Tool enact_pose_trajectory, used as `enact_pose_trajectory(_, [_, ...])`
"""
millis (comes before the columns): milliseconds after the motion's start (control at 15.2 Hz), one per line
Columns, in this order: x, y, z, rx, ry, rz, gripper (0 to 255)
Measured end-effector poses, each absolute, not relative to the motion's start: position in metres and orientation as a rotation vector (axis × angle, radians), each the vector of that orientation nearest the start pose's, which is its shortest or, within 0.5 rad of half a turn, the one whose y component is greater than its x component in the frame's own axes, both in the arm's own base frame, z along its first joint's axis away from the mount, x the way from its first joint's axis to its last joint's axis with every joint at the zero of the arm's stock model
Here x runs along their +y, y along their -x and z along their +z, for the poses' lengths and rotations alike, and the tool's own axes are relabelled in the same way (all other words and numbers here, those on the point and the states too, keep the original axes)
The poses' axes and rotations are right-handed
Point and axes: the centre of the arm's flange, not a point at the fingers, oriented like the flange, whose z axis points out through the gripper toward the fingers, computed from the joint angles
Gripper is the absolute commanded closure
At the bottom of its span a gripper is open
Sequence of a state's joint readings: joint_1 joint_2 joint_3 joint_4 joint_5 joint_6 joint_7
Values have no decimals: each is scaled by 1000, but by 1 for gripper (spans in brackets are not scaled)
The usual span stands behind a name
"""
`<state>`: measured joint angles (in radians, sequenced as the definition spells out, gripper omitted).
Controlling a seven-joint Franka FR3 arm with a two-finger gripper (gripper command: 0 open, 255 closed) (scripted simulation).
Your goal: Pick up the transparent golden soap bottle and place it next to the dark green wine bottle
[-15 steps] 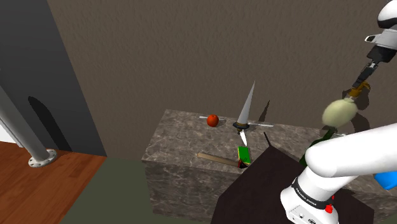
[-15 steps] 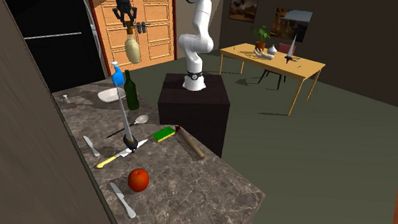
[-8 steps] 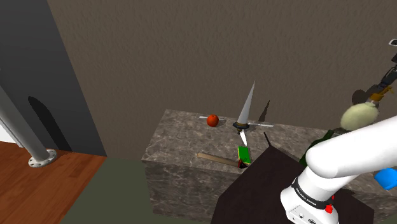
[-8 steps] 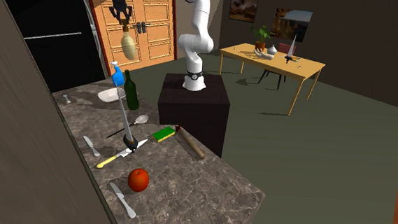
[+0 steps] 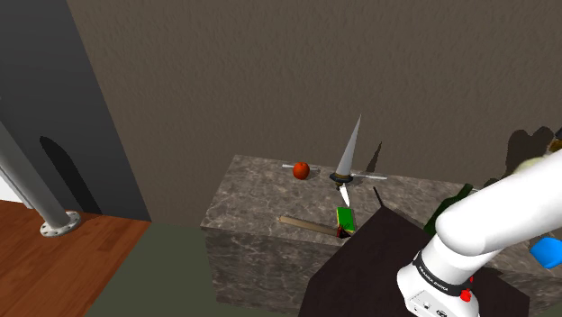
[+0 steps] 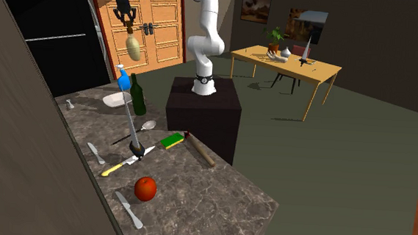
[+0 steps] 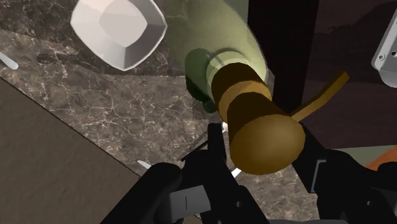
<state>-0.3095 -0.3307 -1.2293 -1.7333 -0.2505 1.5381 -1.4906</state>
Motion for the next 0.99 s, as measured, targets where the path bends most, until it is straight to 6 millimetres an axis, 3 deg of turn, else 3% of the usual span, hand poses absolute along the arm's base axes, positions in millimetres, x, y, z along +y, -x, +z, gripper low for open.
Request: enact_pose_trajectory(990, [-519, 86, 509, 23, 3058, -84, 255])
